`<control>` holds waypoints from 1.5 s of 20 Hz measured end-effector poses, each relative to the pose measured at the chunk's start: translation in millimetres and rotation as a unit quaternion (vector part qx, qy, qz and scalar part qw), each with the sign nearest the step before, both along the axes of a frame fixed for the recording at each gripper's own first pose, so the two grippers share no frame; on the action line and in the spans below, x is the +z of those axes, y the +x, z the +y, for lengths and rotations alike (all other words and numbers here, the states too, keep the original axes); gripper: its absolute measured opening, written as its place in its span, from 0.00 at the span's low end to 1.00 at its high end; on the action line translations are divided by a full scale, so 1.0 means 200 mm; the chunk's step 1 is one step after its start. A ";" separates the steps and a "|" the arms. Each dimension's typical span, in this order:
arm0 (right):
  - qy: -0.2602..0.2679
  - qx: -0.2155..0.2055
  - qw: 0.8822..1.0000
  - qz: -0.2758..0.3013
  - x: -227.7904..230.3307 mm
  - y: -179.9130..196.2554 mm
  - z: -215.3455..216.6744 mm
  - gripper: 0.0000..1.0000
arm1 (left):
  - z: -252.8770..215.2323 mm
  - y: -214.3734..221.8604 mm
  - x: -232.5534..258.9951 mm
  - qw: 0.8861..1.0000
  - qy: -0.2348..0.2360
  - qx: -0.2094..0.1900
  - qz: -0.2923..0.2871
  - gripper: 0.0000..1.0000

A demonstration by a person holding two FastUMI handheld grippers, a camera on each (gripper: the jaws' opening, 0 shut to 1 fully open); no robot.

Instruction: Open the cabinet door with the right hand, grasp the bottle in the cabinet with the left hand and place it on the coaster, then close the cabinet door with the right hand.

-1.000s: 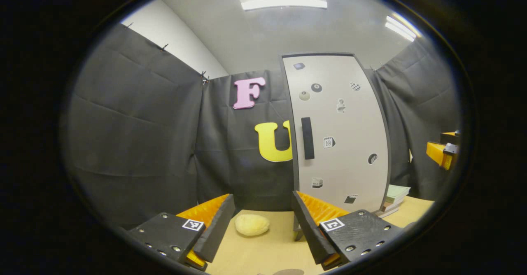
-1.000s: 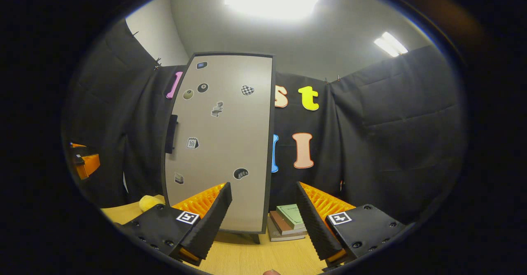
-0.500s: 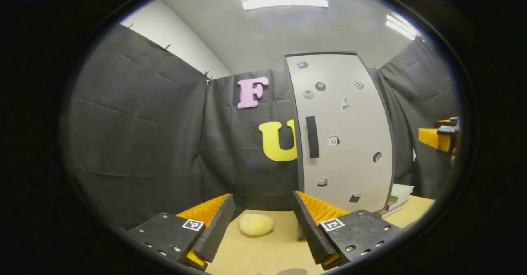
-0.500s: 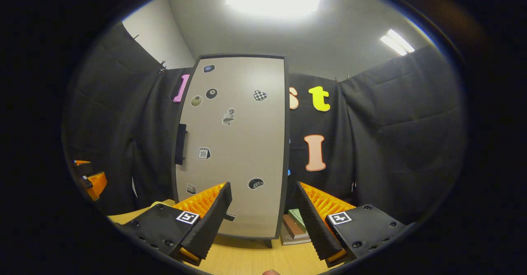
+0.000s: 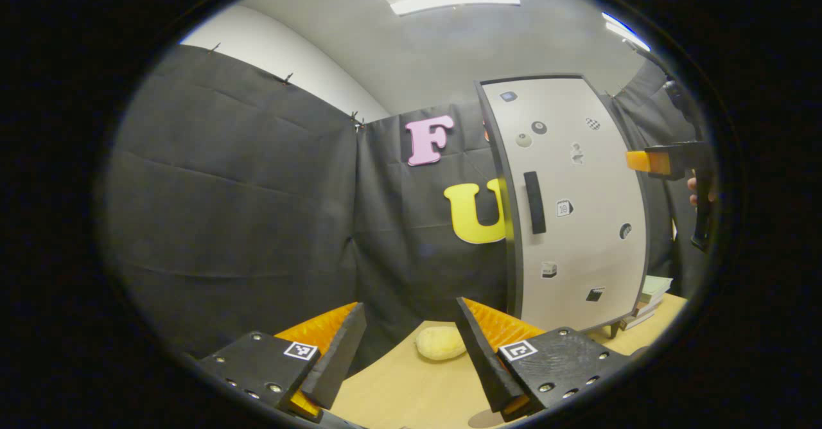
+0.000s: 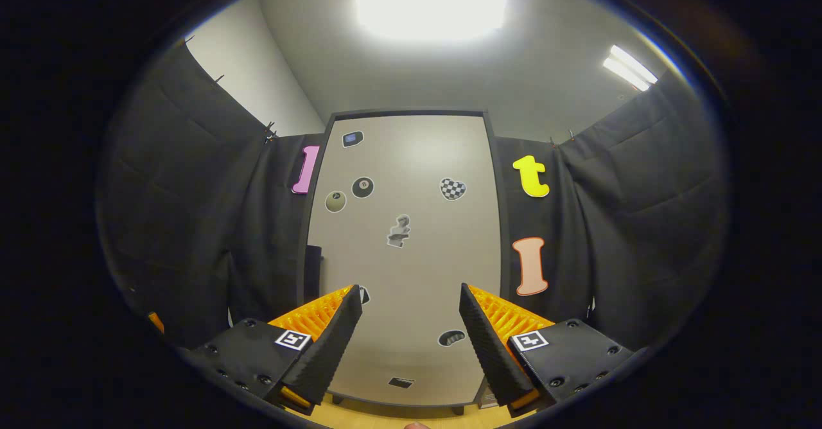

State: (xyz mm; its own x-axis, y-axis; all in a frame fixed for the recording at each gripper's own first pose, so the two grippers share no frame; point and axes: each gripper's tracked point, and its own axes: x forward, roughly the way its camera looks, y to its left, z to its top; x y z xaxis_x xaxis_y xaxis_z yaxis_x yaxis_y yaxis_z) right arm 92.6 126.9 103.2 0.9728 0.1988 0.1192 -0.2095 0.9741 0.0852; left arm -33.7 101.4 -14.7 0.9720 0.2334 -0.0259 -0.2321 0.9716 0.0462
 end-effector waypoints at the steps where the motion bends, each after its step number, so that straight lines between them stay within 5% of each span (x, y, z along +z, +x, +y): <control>1: 0.002 0.007 1.000 0.002 0.01 0.03 0.06 0.98 | 0.05 -0.03 -0.01 1.000 0.000 0.010 0.002 0.84; 14: -0.006 0.046 0.999 0.022 0.03 0.39 0.62 0.97 | 0.63 -0.41 -0.08 0.989 0.018 0.145 0.033 0.87; 23: 0.014 0.059 0.992 0.110 -0.14 0.66 0.87 0.97 | 0.88 -0.57 -0.07 0.980 0.032 0.192 0.039 0.87; 27: 0.010 0.069 0.984 0.166 -0.27 0.72 0.96 0.87 | 0.91 -0.58 -0.06 0.979 0.039 0.196 0.038 0.84; 29: 0.006 0.069 0.981 0.182 -0.31 0.74 0.98 0.65 | 0.92 -0.58 -0.07 0.979 0.042 0.197 0.038 0.84; 30: 0.003 0.066 0.980 0.186 -0.31 0.74 0.97 0.63 | 0.93 -0.57 -0.07 0.979 0.042 0.197 0.036 0.84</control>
